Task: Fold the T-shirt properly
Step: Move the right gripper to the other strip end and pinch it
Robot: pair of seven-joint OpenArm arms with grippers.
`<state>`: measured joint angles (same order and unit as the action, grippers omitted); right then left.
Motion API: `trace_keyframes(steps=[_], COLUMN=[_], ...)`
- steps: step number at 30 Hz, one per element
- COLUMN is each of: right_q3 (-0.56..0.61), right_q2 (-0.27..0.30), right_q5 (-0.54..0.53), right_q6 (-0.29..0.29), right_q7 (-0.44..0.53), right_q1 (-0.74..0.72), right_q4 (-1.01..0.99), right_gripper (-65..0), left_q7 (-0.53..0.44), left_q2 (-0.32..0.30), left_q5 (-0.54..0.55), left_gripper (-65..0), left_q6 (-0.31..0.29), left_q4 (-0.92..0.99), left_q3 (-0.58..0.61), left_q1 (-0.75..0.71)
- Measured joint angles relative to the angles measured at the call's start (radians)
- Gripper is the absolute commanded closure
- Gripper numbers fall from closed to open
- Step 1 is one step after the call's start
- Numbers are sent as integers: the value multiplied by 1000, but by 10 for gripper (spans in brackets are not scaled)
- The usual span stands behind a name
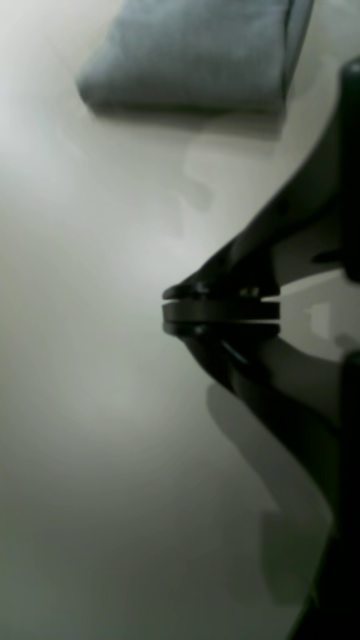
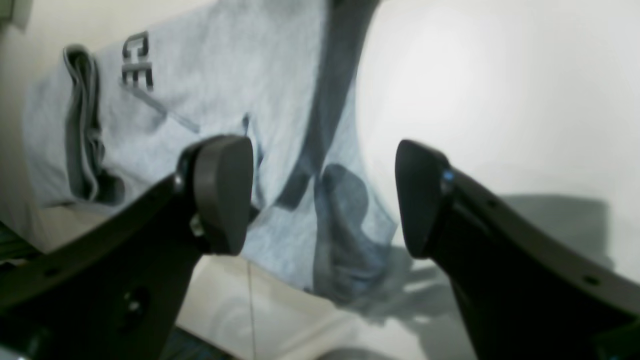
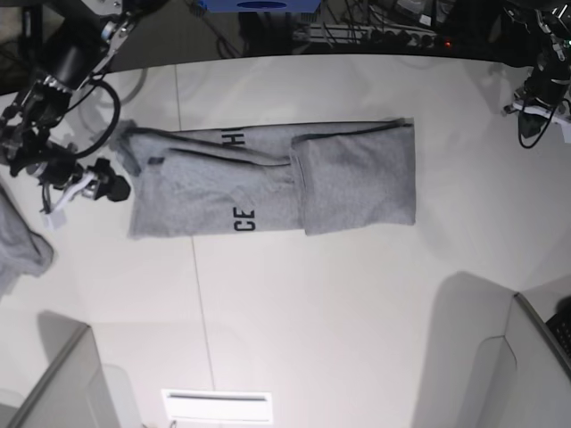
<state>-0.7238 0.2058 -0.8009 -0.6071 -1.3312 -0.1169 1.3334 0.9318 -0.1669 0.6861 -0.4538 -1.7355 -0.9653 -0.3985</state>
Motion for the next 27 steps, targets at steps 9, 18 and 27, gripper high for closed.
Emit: trace_keyframes(steps=[9, 18, 27], right_q3=[2, 158, 224], right_q2=[43, 22, -1], right_q5=[3, -50, -70], right_q6=[-3, -6, -14], right_q7=[34, 140, 128], right_q1=[-50, -17, 16], right_q4=[-230, -227, -188], right_gripper=[-404, -404, -404], left_q7=[-196, -195, -196], left_q2=[9, 9, 8], left_q5=[-156, -147, -147], left_gripper=[0, 0, 0], left_q6=[-97, -97, -97], left_q4=[108, 95, 95], left_q3=[148, 164, 206], left_q1=[-34, -26, -25])
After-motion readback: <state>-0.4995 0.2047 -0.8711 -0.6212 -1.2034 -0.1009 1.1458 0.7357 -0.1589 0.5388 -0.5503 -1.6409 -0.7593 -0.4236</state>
